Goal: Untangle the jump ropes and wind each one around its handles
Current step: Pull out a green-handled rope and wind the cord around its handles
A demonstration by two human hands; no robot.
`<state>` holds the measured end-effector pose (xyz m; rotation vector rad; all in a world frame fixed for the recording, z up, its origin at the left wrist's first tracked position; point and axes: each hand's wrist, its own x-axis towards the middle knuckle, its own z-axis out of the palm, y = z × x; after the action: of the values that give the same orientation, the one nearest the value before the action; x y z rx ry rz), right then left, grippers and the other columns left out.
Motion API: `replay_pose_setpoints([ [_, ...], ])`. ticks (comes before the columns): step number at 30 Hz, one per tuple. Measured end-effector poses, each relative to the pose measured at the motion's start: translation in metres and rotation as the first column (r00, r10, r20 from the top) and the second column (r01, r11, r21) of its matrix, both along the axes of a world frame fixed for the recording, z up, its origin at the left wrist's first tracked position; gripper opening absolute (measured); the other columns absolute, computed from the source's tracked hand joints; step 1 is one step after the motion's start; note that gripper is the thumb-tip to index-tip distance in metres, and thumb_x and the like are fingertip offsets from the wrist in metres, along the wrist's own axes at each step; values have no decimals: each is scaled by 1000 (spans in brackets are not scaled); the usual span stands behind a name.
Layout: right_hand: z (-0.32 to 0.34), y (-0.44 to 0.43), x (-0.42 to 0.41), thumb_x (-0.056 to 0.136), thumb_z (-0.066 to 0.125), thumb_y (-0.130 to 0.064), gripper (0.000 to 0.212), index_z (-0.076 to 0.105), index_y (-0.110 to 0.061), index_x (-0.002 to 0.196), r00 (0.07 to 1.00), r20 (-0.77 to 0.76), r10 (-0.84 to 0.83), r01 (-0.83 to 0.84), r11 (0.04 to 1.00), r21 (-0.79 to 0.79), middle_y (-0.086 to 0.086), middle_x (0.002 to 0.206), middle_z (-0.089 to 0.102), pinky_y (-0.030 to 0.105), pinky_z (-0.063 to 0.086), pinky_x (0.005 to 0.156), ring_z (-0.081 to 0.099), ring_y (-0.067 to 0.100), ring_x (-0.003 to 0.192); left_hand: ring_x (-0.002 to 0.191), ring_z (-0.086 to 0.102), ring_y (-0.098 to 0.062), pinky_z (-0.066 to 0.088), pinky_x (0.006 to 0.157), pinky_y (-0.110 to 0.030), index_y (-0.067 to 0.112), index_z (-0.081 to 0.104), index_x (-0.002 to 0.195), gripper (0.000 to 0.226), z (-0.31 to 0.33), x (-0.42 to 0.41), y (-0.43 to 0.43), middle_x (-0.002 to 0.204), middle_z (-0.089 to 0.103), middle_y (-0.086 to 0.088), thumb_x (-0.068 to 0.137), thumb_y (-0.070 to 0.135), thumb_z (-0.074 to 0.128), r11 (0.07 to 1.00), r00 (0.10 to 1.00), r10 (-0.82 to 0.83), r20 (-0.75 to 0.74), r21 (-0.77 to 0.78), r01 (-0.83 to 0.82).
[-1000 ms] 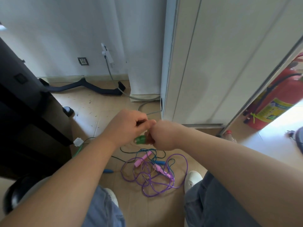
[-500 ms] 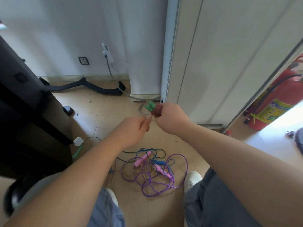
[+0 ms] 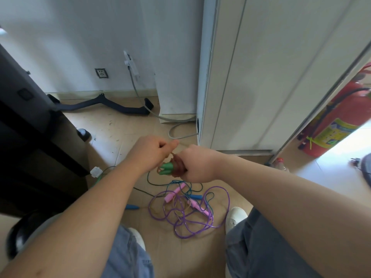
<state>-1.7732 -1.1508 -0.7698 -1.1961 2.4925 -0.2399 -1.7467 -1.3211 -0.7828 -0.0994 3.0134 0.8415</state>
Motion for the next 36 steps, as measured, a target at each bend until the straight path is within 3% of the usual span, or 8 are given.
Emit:
replay_pose_setpoints([
  [6, 11, 0, -7, 83, 60, -18, 11, 61, -8, 78, 952, 118, -283, 305, 918, -255, 6, 71, 62, 29, 41, 52, 56, 25, 65, 59, 48, -20, 38, 63, -31, 18, 63, 66, 40, -10, -4, -5, 65, 62, -8, 100, 33, 49, 958, 977, 138, 161, 228, -173],
  [11, -1, 10, -29, 82, 53, -18, 13, 65, -14, 85, 838, 130, -529, 544, 802, -246, 4, 76, 65, 27, 49, 56, 62, 21, 70, 56, 54, -9, 36, 55, -26, 19, 66, 72, 51, -2, 9, 16, 61, 61, 5, 104, 46, 37, 991, 995, -83, 54, 108, 77],
  [14, -7, 13, -32, 79, 51, -17, 18, 63, -14, 93, 862, -20, -507, 505, 860, -73, 5, 81, 63, 29, 49, 59, 63, 28, 75, 49, 49, -4, 34, 49, -20, 17, 68, 77, 40, 1, 14, 22, 57, 60, 15, 102, 42, 48, 966, 966, -259, 13, 26, 259],
  [19, -9, 9, -16, 89, 56, -23, 6, 53, -19, 87, 926, -206, -316, 337, 938, 77, 3, 80, 50, 34, 49, 63, 53, 28, 73, 52, 50, -11, 45, 52, -36, 20, 64, 70, 49, -3, 14, 18, 55, 54, 5, 94, 58, 44, 891, 889, -443, -115, -168, 422],
  [26, -15, 9, -13, 88, 54, -17, 9, 62, -18, 93, 997, -75, 31, -9, 960, 278, 1, 79, 59, 33, 54, 69, 62, 27, 78, 55, 44, -7, 38, 49, -30, 26, 53, 60, 56, -1, 9, 7, 57, 45, 9, 94, 67, 36, 858, 858, -443, -258, -400, 323],
  [28, -15, 7, -9, 87, 56, -18, 11, 62, -13, 96, 996, -63, 56, -43, 980, 193, 4, 81, 64, 32, 53, 67, 63, 27, 76, 51, 44, -11, 37, 48, -31, 24, 42, 54, 60, -1, 5, 1, 53, 44, 6, 93, 69, 35, 901, 888, -377, -264, -329, 284],
  [31, -6, 5, -7, 86, 61, -20, 5, 60, -16, 85, 999, -11, 37, -37, 999, 0, 0, 73, 61, 27, 44, 57, 56, 18, 64, 46, 44, -13, 37, 53, -33, 18, 47, 49, 63, -4, 2, -7, 48, 48, 2, 91, 64, 50, 993, 980, -115, -164, 17, 119],
  [36, 1, 7, -9, 82, 65, -19, 11, 64, -8, 82, 986, 116, -122, 148, 955, -257, 4, 69, 63, 29, 44, 56, 56, 19, 61, 51, 44, -13, 42, 62, -35, 22, 66, 55, 50, -9, 1, 5, 55, 50, -1, 96, 50, 56, 848, 990, 105, 99, 510, -141],
])
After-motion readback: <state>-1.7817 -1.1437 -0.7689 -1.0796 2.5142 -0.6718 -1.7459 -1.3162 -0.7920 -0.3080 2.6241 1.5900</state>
